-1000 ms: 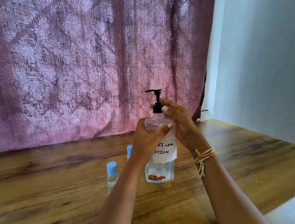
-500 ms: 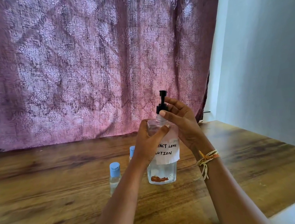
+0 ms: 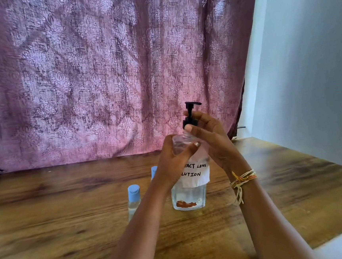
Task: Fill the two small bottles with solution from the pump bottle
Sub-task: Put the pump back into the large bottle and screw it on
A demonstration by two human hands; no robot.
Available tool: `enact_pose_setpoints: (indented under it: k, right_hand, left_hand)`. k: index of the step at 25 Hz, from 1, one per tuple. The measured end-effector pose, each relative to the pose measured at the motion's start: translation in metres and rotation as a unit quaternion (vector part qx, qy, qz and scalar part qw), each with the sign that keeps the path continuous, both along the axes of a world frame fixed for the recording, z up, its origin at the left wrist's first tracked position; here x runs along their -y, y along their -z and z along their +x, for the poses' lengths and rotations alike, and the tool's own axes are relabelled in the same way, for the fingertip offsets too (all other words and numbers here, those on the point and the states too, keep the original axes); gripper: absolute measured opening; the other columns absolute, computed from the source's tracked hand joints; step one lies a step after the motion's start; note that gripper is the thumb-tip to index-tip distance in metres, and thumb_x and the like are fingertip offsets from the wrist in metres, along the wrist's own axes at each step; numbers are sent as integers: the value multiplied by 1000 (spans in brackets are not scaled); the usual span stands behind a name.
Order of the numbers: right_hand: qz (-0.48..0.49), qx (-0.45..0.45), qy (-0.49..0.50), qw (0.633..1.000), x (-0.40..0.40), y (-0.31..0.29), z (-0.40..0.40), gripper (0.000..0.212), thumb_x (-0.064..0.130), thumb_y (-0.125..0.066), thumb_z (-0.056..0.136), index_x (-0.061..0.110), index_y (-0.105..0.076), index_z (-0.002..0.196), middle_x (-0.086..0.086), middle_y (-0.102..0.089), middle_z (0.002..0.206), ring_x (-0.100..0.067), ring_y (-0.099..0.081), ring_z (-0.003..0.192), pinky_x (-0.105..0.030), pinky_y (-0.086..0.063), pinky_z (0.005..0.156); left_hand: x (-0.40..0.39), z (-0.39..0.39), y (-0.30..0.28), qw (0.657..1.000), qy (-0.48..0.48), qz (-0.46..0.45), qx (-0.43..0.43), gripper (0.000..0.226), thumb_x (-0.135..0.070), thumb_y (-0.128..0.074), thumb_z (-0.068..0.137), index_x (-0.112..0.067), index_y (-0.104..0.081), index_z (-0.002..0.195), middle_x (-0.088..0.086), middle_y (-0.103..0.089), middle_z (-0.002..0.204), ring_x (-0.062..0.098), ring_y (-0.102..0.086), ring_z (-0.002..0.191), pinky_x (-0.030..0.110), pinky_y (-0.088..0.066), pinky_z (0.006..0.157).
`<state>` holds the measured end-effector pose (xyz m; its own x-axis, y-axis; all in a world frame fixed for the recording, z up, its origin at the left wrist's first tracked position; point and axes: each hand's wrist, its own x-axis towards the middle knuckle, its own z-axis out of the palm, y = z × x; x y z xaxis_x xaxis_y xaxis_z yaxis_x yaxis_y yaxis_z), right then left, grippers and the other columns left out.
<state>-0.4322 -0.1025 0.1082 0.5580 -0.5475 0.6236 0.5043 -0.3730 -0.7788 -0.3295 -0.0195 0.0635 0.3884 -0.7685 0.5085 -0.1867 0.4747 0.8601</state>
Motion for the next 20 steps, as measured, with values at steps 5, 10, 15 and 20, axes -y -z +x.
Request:
enact_pose_setpoints:
  k: [5,10,15,20]
  right_hand:
    - [80,14,-94,992,3,0,-6,47,10,-41,86,-14,-48,127,-23,-68,114,-30,-64,113,-37,-57,86]
    - [51,21,-55,997,2,0,-5,36,11,-68,76,3,-64,111,-9,-76,96,-19,-71,94,-29,-58,77]
    - [20,5,-2,1000,1,1,0,47,3,-76,65,10,-63,110,3,-75,82,-8,-69,77,-21,-56,69]
    - [67,17,-75,995,5,2,-3,32,15,-49,86,3,-64,112,-15,-72,108,-27,-66,106,-40,-54,91]
  left_hand:
    - [1,2,2,1000,1,6,-16,52,-41,-74,71,-12,-55,111,16,-71,108,33,-70,99,54,-57,86]
    - [2,0,2,999,14,-14,-35,36,-19,-72,85,-4,-53,112,23,-69,107,30,-71,89,41,-59,74]
    - [-1,-3,1,999,21,-5,-34,36,-17,-70,87,-4,-52,115,21,-70,107,27,-72,86,34,-60,70]
    - [2,0,2,999,22,-12,-42,48,-29,-74,79,-6,-53,115,24,-69,108,38,-70,95,49,-58,80]
